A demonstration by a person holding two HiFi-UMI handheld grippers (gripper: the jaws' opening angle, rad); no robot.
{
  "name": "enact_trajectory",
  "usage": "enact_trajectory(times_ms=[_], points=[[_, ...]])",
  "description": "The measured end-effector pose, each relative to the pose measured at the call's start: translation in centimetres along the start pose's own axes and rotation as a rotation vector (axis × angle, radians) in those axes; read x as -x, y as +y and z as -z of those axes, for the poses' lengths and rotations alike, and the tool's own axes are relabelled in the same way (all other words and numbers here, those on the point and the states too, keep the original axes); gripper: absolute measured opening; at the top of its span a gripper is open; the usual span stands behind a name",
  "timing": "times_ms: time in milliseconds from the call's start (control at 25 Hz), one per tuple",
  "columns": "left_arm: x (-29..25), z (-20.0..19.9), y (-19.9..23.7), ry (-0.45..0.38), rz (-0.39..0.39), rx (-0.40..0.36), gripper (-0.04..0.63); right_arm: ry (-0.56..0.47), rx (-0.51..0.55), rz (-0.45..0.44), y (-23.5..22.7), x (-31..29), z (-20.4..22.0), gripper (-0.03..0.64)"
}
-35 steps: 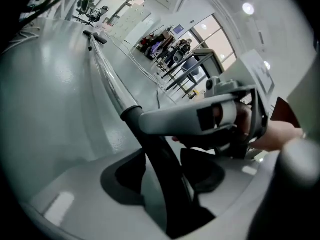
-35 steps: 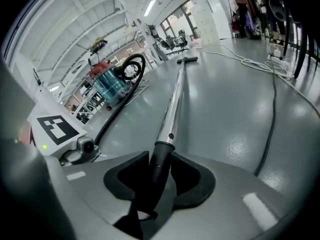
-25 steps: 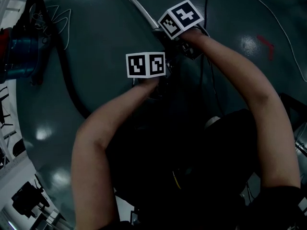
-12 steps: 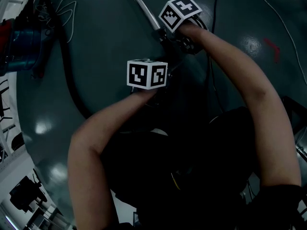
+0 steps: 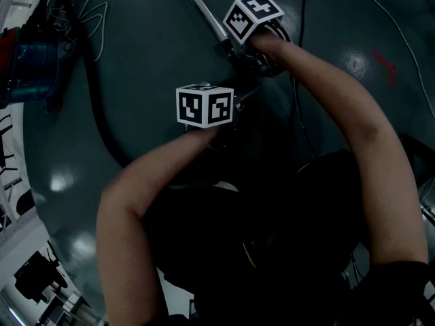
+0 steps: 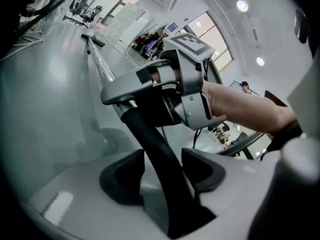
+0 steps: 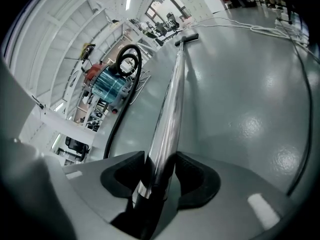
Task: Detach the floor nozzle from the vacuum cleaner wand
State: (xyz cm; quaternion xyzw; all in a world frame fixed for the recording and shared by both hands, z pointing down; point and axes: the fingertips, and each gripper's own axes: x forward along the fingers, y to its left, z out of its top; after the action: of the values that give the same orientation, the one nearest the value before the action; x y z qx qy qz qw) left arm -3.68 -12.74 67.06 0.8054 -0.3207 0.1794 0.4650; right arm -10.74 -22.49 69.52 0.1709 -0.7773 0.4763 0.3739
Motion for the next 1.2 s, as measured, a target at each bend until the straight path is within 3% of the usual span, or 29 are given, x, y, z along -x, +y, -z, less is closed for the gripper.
enact_trajectory(times_ms=[240, 400, 480, 640, 1200], points=[[-0.6, -2.4, 1.1, -0.076, 0.015, 0.021, 0.272, 0.012, 0.003, 0.008, 0.3, 0.3, 0.1, 0.195], [-1.4, -1.9, 1.1, -0.054, 0.058, 0.14, 0.268, 0.038, 0.021, 0.01, 0.9, 0.1, 0.6, 0.198], [-1.6, -1.3, 1.1, -0.042, 0.064, 0.227, 0.231, 0.044, 0.031, 0.008, 0.8, 0.0, 1.0, 0.198], [-1.4, -0.9, 1.2, -0.013, 0.021, 0.334, 0.193, 0.033, 0.02, 0.005, 0.8, 0.0, 1.1, 0.195], [0.3, -0.4, 2.1, -0.082, -0.067, 0.524, 0.158, 0.031, -0.05, -0.071, 2.0, -0.7, 0.6, 0.187]])
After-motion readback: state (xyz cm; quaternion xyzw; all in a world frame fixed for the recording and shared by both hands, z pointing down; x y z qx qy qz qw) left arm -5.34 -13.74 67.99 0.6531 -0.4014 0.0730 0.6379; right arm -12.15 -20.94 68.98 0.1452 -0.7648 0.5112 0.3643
